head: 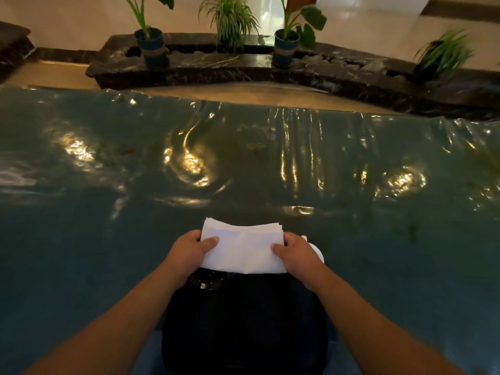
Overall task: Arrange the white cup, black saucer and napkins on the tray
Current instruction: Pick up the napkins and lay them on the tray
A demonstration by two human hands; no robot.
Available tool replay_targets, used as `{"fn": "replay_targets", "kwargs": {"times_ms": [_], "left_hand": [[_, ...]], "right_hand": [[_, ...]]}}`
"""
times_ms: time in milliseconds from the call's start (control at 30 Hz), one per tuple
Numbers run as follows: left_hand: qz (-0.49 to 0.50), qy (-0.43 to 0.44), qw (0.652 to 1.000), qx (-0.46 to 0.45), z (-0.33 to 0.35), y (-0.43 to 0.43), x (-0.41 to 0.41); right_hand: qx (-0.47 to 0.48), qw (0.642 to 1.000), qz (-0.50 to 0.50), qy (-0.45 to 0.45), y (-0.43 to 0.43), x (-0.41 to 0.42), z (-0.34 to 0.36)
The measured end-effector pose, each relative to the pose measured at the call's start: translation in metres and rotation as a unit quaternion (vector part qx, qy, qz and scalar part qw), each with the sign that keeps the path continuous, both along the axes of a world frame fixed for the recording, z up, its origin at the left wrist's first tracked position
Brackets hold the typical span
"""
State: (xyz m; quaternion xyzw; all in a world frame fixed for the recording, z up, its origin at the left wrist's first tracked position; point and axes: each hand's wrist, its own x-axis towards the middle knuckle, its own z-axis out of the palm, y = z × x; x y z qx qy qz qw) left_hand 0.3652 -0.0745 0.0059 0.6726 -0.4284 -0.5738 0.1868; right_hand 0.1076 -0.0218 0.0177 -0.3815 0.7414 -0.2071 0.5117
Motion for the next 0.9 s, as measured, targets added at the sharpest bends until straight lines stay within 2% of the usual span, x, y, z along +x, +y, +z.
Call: {"fn": "replay_targets", "kwargs": {"times_ms": [133,300,400,633,733,900], "left_hand": [[-0.068,-0.082,0.994,-0.02,-0.003,0.024,-0.003],[-0.166,-0.189,0.967,-0.03,-0.012,0.053,0.003],[-0.201,-0.21,0.957,-0.016,-0.016,0.068,0.007],[-0.214,-0.203,0.955,0.018,-0.033,0.094,0.013],[-0.239,-0.243,0.94,0.004,-0.029,0.101,0.01],[-0.256,-0.286,0.924,0.012,-0.028,0.11,0.017]], "right_hand": [[0.025,0.999,0.022,0.036,0.027,-0.004,-0.01],[0.062,0.995,0.054,0.057,0.06,0.0,-0.021],[0.081,0.992,0.063,0.066,0.071,-0.003,-0.025],[0.138,0.985,0.085,0.061,0.096,-0.006,-0.037],[0.149,0.983,0.089,0.06,0.104,-0.003,-0.04],[0.151,0.971,0.146,0.116,0.114,-0.002,-0.044]]}}
